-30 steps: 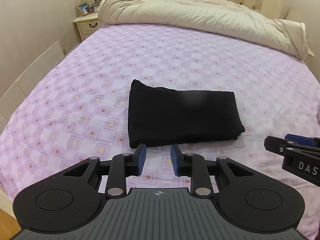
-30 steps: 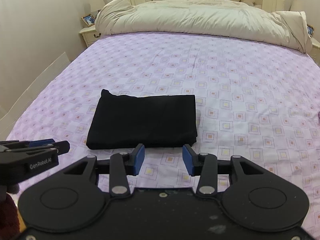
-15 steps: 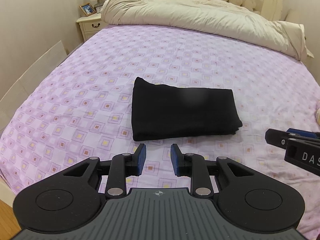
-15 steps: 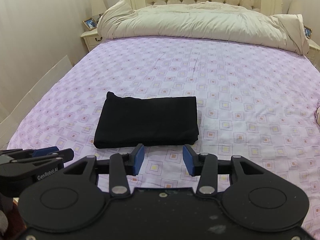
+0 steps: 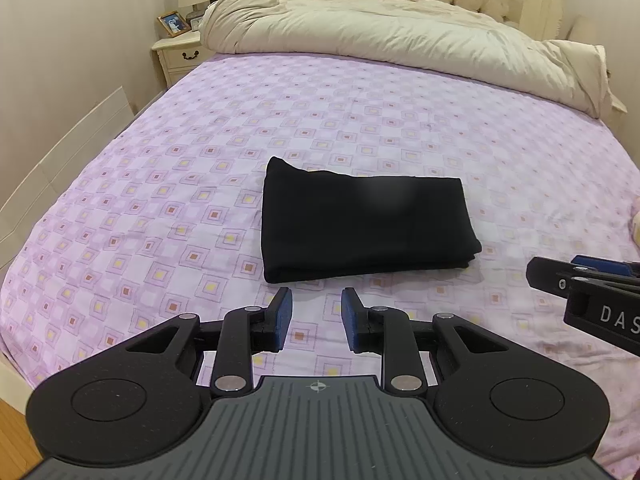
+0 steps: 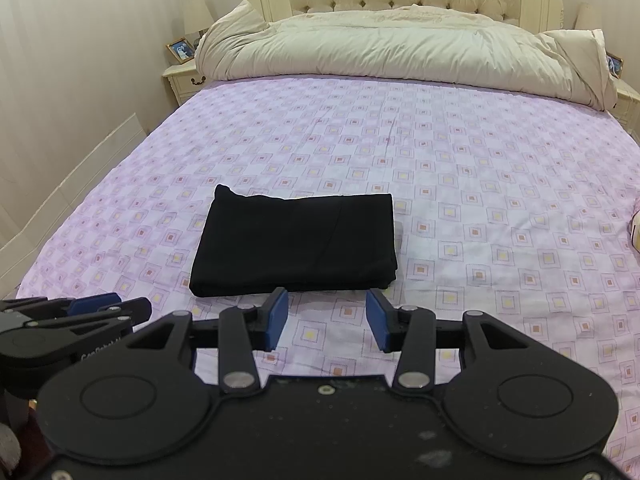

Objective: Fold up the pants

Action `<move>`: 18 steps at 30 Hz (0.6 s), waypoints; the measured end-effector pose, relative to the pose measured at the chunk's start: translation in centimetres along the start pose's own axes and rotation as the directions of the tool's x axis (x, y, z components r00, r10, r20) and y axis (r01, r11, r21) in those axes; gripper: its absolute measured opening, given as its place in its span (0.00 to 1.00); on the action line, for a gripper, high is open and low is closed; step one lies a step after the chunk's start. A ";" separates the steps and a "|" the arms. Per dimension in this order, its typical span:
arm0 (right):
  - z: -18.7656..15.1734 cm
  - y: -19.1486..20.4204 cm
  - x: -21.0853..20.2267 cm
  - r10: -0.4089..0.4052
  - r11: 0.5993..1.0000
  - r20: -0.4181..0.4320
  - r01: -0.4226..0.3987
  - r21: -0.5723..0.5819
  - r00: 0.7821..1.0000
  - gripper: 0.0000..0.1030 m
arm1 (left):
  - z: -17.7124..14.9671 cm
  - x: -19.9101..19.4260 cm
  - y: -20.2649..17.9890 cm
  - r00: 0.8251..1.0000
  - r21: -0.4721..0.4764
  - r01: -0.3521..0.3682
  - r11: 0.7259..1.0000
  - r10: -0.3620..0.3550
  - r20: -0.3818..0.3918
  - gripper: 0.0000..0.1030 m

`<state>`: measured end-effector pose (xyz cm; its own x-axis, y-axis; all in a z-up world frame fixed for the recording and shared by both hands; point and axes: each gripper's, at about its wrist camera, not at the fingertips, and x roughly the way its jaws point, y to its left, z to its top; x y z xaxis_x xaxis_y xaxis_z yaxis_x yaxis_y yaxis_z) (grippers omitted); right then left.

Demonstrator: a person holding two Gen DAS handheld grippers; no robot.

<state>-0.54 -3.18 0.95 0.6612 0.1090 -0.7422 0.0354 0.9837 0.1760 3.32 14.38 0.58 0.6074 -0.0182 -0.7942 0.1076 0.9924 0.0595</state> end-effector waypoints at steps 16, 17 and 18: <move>0.0 -0.3 0.5 0.009 1.000 -0.023 -0.009 0.014 1.000 0.45 | 0.1 0.5 -0.5 1.000 0.008 -0.005 1.000 0.005 -0.016 0.26; 0.0 -0.3 0.5 0.009 1.000 -0.024 -0.009 0.013 1.000 0.45 | 0.1 0.5 -0.5 1.000 0.009 -0.004 1.000 0.004 -0.015 0.26; 0.1 -0.3 0.5 0.009 1.000 -0.024 -0.008 0.014 1.000 0.45 | 0.1 0.5 -0.5 1.000 0.009 -0.003 1.000 0.003 -0.016 0.26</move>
<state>-0.15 -3.44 0.53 0.6430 0.1212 -0.7562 0.0404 0.9807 0.1915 3.64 13.82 0.23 0.5953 -0.0129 -0.8034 0.1130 0.9913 0.0678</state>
